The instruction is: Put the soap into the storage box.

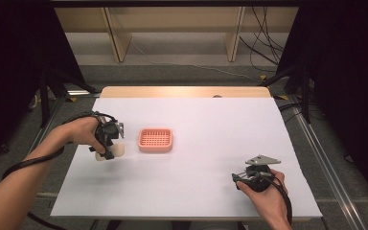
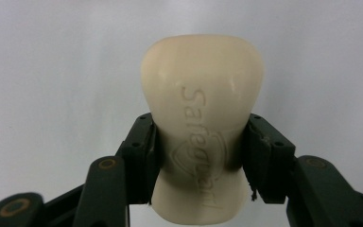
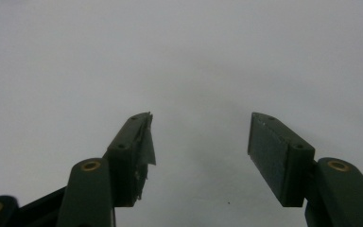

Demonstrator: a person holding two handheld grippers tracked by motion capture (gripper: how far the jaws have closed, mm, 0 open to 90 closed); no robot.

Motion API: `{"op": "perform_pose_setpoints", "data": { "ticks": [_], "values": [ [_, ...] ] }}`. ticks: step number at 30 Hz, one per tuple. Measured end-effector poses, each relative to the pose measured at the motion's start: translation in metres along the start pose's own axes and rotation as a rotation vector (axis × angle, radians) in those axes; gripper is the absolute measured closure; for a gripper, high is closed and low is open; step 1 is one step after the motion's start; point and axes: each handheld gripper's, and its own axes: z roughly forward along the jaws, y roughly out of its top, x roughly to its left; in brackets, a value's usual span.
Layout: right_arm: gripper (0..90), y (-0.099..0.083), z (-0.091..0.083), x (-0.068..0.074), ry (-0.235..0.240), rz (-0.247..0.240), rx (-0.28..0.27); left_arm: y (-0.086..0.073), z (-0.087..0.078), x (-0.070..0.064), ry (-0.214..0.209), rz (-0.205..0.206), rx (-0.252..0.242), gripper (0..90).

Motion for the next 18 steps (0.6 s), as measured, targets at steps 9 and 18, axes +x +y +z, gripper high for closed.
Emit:
{"op": "perform_pose_setpoints", "data": {
  "ticks": [9, 18],
  "values": [
    [41.1, 0.0002, 0.0007, -0.0002, 0.004, -0.005, -0.001, 0.003, -0.002, 0.0013, 0.003, -0.004, -0.002, 49.8],
    [41.1, 0.0, 0.0006, -0.0006, 0.0, -0.009, 0.001, 0.0091, -0.0047, 0.0016, 0.008, 0.004, 0.0, 49.8]
  ]
}}
